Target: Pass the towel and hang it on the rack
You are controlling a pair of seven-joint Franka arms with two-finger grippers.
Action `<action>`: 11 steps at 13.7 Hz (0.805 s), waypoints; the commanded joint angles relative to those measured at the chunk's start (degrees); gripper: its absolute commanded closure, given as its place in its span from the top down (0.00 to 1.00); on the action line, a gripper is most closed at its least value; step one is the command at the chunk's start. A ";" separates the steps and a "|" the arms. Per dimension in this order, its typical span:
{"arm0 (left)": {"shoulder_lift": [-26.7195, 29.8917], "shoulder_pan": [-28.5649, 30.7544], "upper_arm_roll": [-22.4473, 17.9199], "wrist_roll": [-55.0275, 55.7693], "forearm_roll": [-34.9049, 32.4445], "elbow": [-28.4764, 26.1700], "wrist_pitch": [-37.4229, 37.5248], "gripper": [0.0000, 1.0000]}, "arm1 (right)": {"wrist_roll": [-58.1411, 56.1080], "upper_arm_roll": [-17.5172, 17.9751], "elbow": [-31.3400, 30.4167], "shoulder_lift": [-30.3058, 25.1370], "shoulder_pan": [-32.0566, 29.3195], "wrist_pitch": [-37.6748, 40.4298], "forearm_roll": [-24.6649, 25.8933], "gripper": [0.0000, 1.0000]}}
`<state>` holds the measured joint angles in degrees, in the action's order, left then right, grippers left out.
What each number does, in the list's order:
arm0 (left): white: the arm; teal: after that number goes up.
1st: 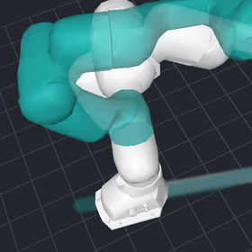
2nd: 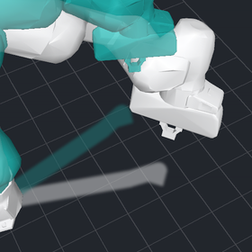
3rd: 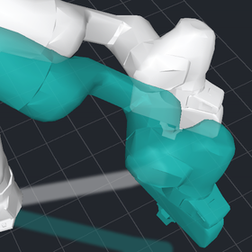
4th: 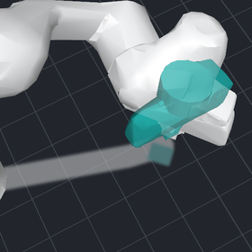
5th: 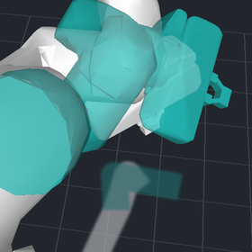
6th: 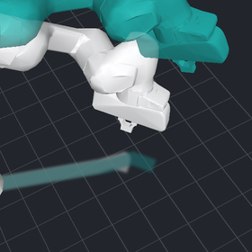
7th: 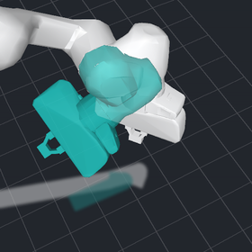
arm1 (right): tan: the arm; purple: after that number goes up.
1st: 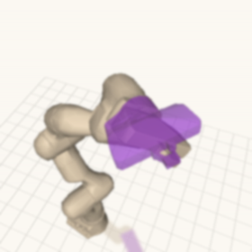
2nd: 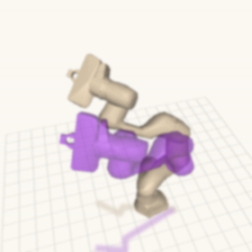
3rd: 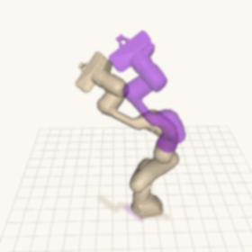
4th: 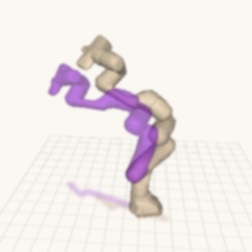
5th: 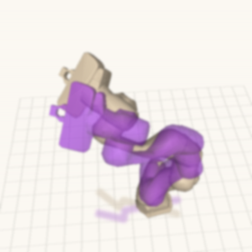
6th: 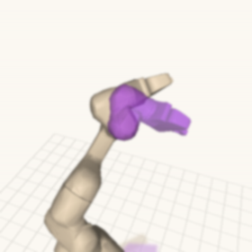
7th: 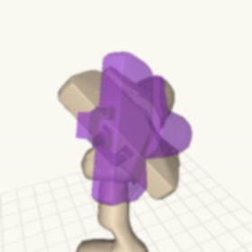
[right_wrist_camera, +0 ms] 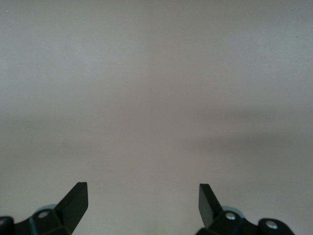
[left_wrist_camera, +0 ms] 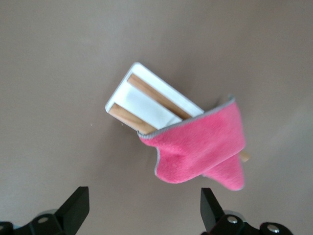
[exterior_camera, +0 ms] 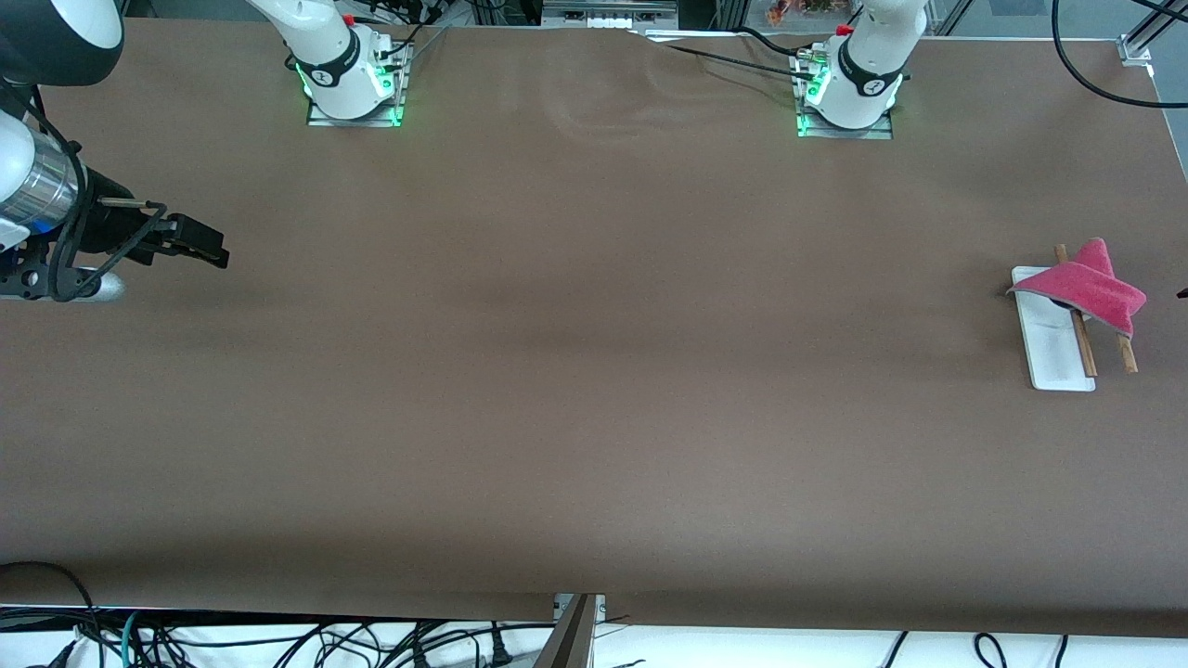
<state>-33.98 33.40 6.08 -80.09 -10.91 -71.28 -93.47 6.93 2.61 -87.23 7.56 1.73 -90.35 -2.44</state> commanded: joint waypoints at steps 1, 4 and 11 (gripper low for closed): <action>4.17 -0.97 1.03 9.37 3.61 0.96 6.17 1.00 | 0.19 0.21 -0.57 -1.05 -0.23 0.61 0.86 1.00; 7.95 -1.76 6.90 24.57 4.76 0.96 11.27 1.00 | 0.36 0.12 -0.57 -0.88 -0.50 0.53 0.86 1.00; 15.69 -13.49 11.27 56.74 8.97 -1.92 14.20 1.00 | 1.07 0.12 -0.66 -1.05 -0.50 1.40 0.86 1.00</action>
<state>-22.09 25.81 21.34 -29.77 -4.26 -70.33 -78.87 7.18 2.40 -87.23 7.57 1.60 -89.65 -2.38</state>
